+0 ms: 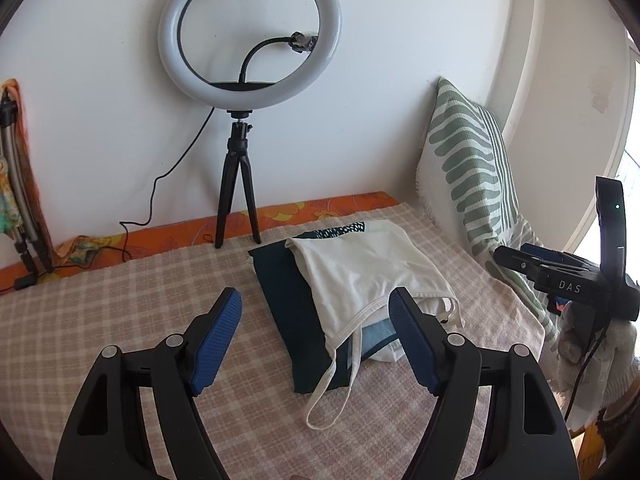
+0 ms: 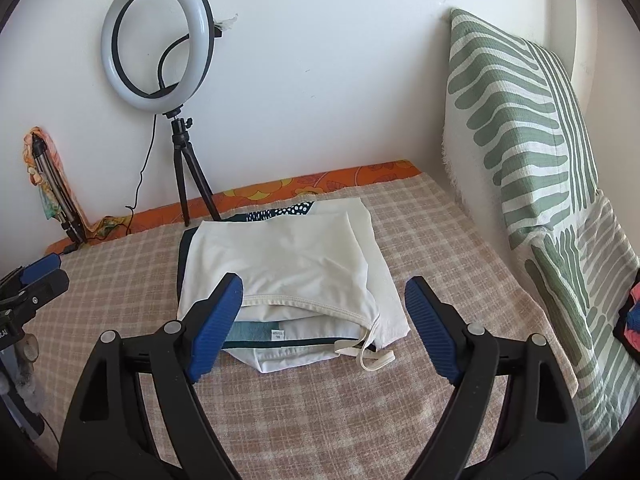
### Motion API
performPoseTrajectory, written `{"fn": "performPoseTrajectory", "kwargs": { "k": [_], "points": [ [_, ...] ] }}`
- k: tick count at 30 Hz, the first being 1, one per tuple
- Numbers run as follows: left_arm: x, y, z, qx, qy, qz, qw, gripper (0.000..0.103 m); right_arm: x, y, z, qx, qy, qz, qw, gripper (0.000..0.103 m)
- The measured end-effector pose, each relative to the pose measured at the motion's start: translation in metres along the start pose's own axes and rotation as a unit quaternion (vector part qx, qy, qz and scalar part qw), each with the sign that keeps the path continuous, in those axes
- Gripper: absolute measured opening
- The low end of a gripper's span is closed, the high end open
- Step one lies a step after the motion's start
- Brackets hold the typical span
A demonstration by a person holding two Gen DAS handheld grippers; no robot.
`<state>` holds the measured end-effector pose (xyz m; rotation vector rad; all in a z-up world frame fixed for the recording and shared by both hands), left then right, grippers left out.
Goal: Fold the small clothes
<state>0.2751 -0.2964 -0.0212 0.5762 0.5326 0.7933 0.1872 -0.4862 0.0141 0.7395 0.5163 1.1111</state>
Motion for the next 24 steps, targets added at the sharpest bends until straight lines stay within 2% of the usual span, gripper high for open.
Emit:
{"fn": "performPoseTrajectory", "kwargs": {
  "k": [11,14,17,18,20,24],
  "points": [
    [-0.004,0.056,-0.047,-0.02,-0.029,-0.003,0.9994,0.078,0.039,0.036,-0.039,-0.01,0.0,0.007,1.0,0.091],
    [-0.006,0.067,-0.06,-0.018,-0.036,-0.001,0.9992,0.083,0.048,0.046,-0.049,-0.022,-0.002,-0.002,1.0,0.092],
    [-0.007,0.08,-0.07,-0.026,-0.045,0.001,0.9986,0.084,0.054,0.056,-0.059,-0.035,-0.016,0.001,0.999,0.101],
    [-0.008,0.084,-0.073,-0.028,-0.049,0.005,0.9984,0.086,0.055,0.059,-0.061,-0.042,-0.022,0.002,0.999,0.101],
    [-0.007,0.09,-0.077,-0.035,-0.055,0.019,0.9977,0.103,0.058,0.064,-0.065,-0.053,-0.032,0.004,0.998,0.102],
    [-0.007,0.102,-0.086,-0.051,-0.063,0.035,0.9961,0.103,0.061,0.073,-0.07,-0.08,-0.033,-0.016,0.996,0.103]
  ]
}}
Point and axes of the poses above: each gripper's, at about its wrist camera, not at the fingertips, and y roughly against the way its jaws point, x to its left, z to its top, the point moved 8 cm from there along -y, roughly the way its jaws point, and after that the axes turned 7 degrees about x, right-handed, at the moved point
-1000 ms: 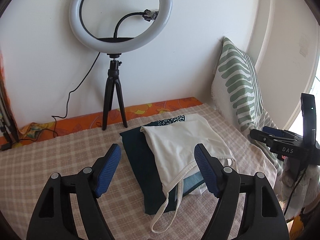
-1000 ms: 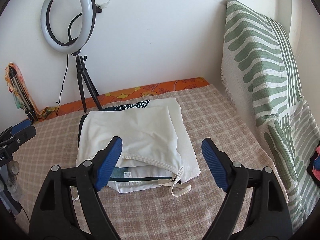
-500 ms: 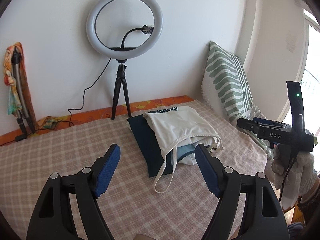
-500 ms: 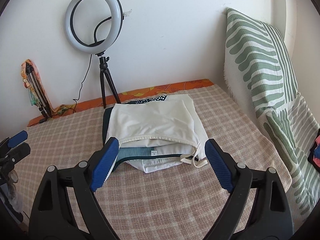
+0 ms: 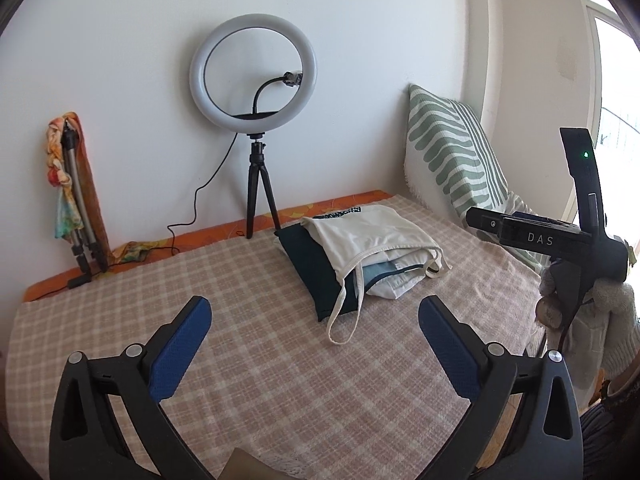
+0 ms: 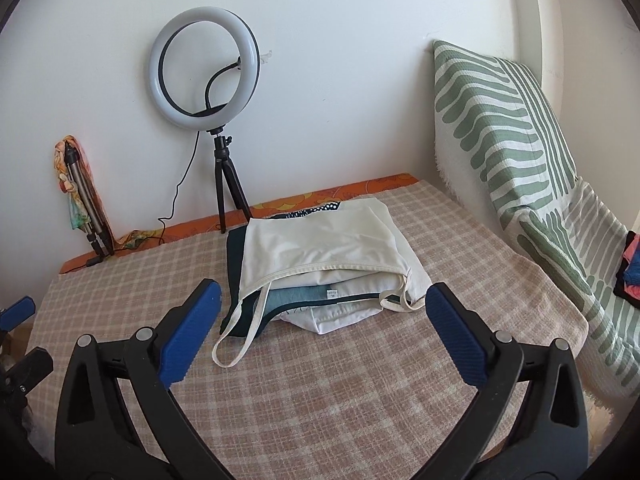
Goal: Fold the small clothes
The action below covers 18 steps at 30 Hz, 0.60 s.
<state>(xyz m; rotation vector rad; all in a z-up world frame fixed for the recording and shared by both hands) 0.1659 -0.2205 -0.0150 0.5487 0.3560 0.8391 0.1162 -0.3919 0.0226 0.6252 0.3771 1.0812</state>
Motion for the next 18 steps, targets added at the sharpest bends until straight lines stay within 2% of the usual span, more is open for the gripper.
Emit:
{"fn": "performPoseTrajectory", "kwargs": {
  "k": [10,15,18],
  "points": [
    [0.016,0.008,-0.017,-0.007,0.028,0.013,0.9995,0.103,0.0,0.023,0.002,-0.054,-0.016,-0.012,0.998,0.103],
    [0.031,0.01,-0.027,-0.014,0.036,0.037,0.9986,0.103,0.001,0.03,-0.006,-0.083,-0.012,-0.029,0.996,0.103],
    [0.038,0.012,-0.029,-0.019,0.038,0.053,0.9977,0.103,0.001,0.03,-0.011,-0.084,-0.02,-0.025,0.996,0.103]
  ]
}}
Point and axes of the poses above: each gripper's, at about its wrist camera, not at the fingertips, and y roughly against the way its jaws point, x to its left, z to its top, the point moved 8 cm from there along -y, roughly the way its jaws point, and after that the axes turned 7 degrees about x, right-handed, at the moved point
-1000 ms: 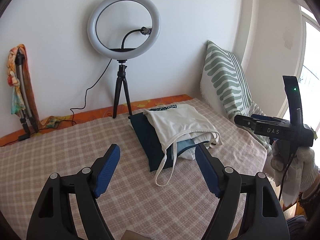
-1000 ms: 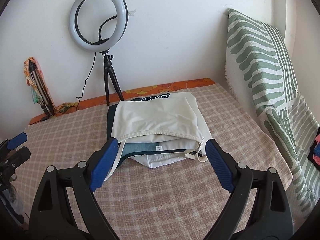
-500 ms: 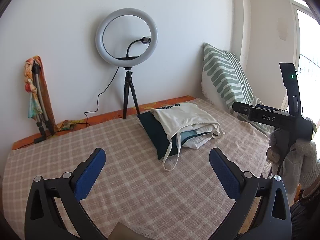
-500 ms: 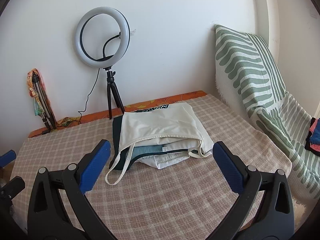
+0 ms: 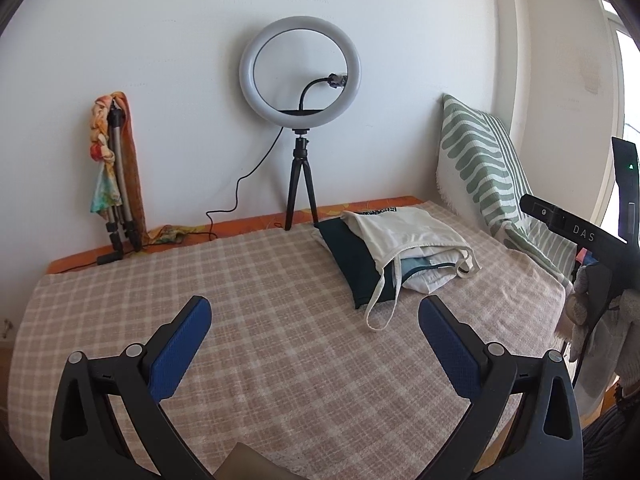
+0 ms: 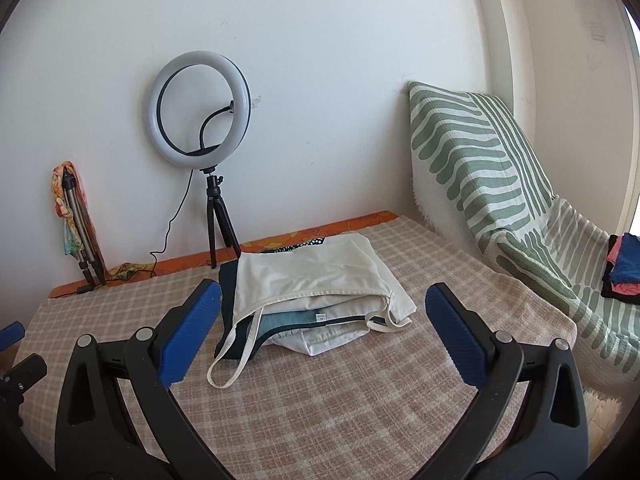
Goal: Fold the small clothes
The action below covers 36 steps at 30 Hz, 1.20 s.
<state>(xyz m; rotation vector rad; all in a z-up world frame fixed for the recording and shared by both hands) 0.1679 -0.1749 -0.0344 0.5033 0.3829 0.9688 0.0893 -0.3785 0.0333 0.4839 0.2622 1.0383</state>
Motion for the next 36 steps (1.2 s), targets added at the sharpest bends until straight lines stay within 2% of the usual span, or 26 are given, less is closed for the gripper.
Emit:
{"fn": "performPoseTrajectory", "kwargs": {
  "k": [6,12,36],
  "points": [
    [0.009,0.003,-0.002,-0.01,0.01,0.008,0.9999,0.103,-0.001,-0.004,-0.006,-0.001,0.002,-0.005,1.0,0.103],
    [0.007,0.002,-0.006,-0.006,-0.012,0.023,0.9996,0.103,-0.002,-0.008,-0.01,0.002,0.003,-0.01,1.0,0.103],
    [-0.003,0.001,-0.012,0.004,-0.019,0.007,0.9998,0.103,0.0,0.0,-0.008,-0.008,-0.008,-0.009,1.0,0.103]
  ]
}}
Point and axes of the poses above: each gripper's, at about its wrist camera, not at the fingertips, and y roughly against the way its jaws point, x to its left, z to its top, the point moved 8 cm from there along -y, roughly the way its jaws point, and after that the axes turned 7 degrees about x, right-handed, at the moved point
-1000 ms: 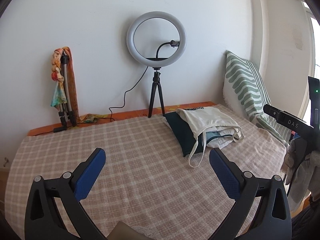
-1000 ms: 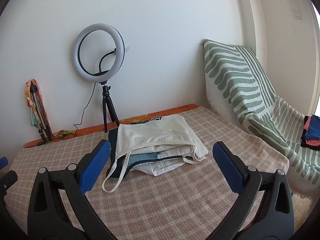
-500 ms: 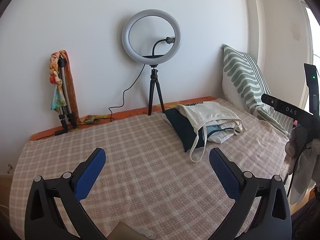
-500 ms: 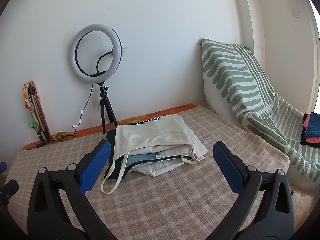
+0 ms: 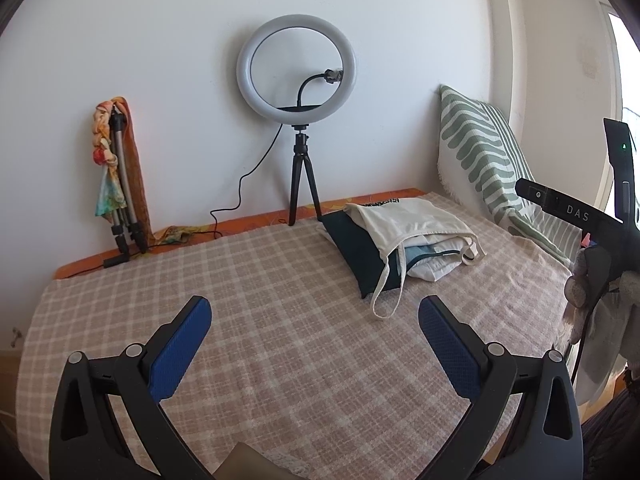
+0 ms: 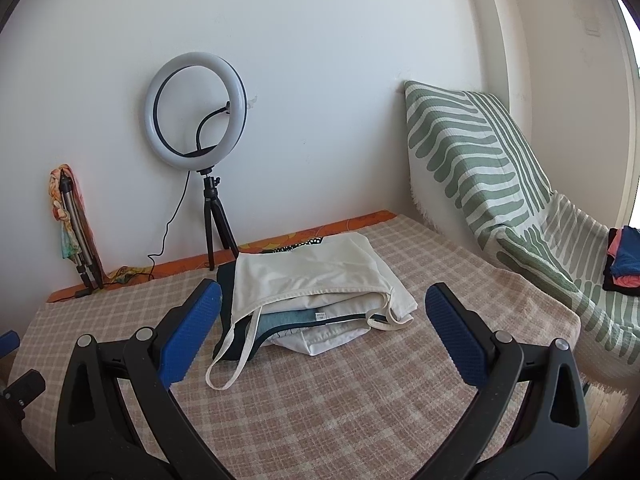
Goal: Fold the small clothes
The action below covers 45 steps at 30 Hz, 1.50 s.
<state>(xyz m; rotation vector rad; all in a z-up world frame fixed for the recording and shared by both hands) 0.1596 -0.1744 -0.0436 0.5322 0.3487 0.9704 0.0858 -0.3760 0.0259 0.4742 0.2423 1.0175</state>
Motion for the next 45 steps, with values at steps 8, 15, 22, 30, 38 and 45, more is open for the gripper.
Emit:
{"fn": "performPoseTrajectory", "kwargs": {
  "k": [8,15,22,30,38,45],
  "points": [
    [0.0021,-0.0016,-0.0014,0.007,0.012,-0.004,0.9999,0.103,0.0032,0.0007,-0.0014,0.003,0.002,0.001,1.0,0.103],
    [0.0005,-0.0023,-0.0024,0.008,0.006,-0.004,0.9999,0.103,0.0043,-0.0006,-0.0008,0.004,0.0,0.004,1.0,0.103],
    [-0.0012,-0.0012,-0.0021,0.006,0.005,-0.005,1.0,0.103,0.0043,-0.0009,-0.0014,0.005,0.0,0.004,1.0,0.103],
    [-0.002,-0.0012,-0.0029,0.009,0.008,-0.009,0.9999,0.103,0.006,-0.0008,-0.0019,0.008,0.0,0.006,1.0,0.103],
    [-0.0023,-0.0016,-0.0048,0.014,0.009,-0.009,0.9998,0.103,0.0064,-0.0016,-0.0032,0.009,0.0,0.007,1.0,0.103],
    [-0.0042,0.0005,-0.0068,0.012,0.008,-0.013,0.9998,0.103,0.0066,-0.002,-0.0035,0.01,0.0,0.007,1.0,0.103]
  ]
}}
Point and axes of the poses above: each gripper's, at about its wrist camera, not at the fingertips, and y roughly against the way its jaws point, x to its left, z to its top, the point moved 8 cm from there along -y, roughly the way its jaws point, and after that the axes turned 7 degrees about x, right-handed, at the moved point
